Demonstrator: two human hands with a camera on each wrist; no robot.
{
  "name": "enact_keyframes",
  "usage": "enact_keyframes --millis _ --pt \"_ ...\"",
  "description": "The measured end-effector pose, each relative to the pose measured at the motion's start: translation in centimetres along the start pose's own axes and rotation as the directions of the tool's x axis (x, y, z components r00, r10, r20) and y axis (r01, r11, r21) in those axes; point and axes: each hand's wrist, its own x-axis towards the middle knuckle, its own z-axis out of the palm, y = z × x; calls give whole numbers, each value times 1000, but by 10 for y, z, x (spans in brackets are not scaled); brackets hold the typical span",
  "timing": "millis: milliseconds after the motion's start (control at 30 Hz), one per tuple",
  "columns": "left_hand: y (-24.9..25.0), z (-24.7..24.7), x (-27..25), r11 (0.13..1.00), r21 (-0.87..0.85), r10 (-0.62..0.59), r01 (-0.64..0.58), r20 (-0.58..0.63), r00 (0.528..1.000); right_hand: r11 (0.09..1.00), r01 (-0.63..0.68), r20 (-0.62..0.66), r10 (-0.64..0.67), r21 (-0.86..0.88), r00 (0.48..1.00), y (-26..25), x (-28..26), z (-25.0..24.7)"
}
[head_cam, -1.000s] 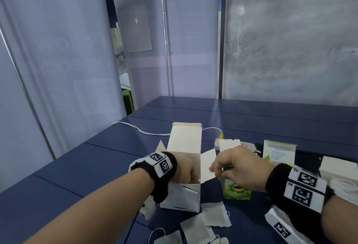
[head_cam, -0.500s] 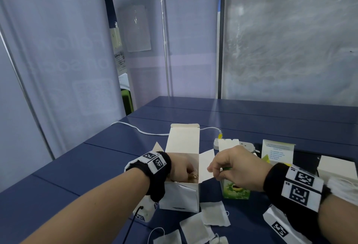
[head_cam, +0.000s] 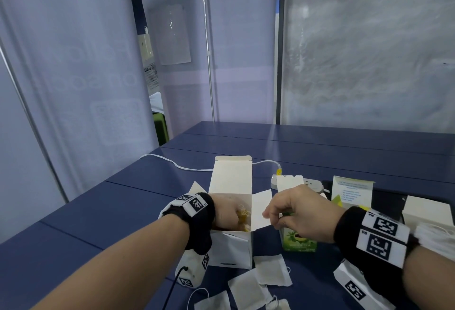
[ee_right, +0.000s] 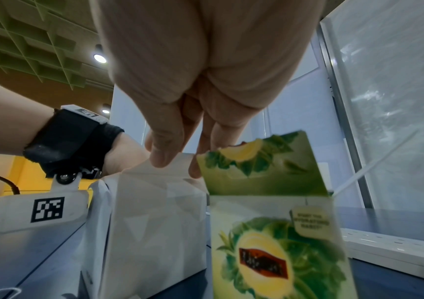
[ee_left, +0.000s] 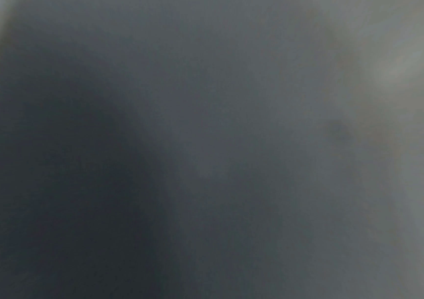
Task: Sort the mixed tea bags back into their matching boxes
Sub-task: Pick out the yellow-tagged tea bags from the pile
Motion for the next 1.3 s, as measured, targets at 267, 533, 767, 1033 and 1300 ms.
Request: enact_keyframes --millis 267,533,767,1033,1300 --pt "7 -5 -6 997 42 -70 70 -4 998 1000 5 -1 -5 -22 1000 -1 -1 0" --pt "0 -2 -9 991 61 -118 119 -21 993 1000 5 -6 -5 -10 1000 -2 1 4" --pt "-7 1 -6 980 -170 -93 100 44 995 1000 3 -10 -3 10 1000 0 1 5" --pt "-10 8 -1 961 -271 -55 59 23 998 1000 5 8 -5 1 1000 1 0 6" --pt "-9 10 6 704 -670 -144 237 192 971 1000 9 1 -9 6 1000 1 -1 5"
